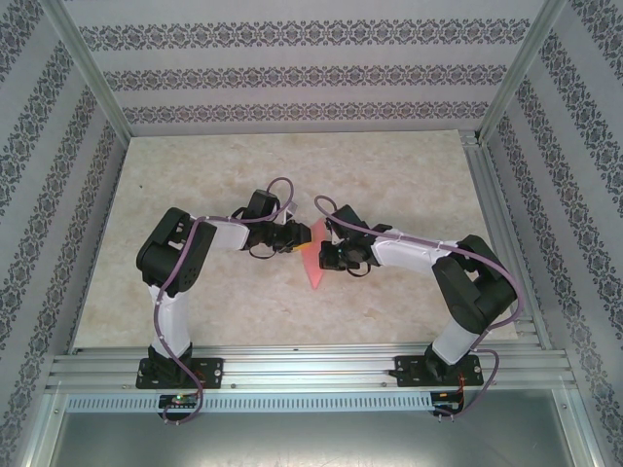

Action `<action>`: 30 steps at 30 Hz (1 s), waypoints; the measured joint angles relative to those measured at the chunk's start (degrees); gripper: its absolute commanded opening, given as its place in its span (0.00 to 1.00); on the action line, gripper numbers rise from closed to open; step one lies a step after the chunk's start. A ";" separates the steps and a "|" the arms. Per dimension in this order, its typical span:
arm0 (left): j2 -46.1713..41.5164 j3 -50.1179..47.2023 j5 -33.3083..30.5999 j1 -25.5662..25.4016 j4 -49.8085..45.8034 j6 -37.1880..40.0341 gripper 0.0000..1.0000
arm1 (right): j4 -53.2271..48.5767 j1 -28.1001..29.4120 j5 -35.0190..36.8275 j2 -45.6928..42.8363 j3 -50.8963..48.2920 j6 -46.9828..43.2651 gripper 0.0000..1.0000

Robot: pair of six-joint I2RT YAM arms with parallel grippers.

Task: Fold a paper plane with a square sheet of paper (pick it up from the middle)
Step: Fold the wing for the fifth time at the center of the table.

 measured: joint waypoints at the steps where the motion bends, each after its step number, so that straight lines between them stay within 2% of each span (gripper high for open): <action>1: -0.07 0.00 0.15 0.00 0.02 -0.13 0.35 | -0.37 0.04 0.50 0.00 0.22 0.00 0.04; 4: -0.72 -0.02 0.22 0.00 -0.07 -0.59 0.44 | -0.96 0.13 1.97 0.15 0.87 0.00 0.04; 5: -1.22 -0.09 0.35 0.00 -0.09 -0.87 0.51 | -0.96 0.33 2.47 0.26 1.01 0.00 0.05; 8: -2.99 -0.24 0.83 0.00 -0.48 -2.23 0.59 | -0.90 0.79 3.67 0.39 1.07 -0.26 0.05; 10: -4.04 -0.24 1.49 0.00 -0.37 -4.55 0.70 | -0.87 1.49 4.72 0.39 1.07 -0.70 0.05; 13: -4.90 -1.44 2.43 0.00 2.19 -8.98 0.76 | -0.68 2.16 6.03 0.39 1.07 -1.57 0.05; 19: -5.31 -2.16 3.39 -0.02 3.65 -15.41 0.82 | 1.22 2.40 7.72 0.39 0.94 -3.13 0.04; 30: -7.91 -0.31 2.86 -0.26 -1.95 -17.75 0.85 | 5.60 3.19 11.02 0.39 -1.03 -5.18 0.04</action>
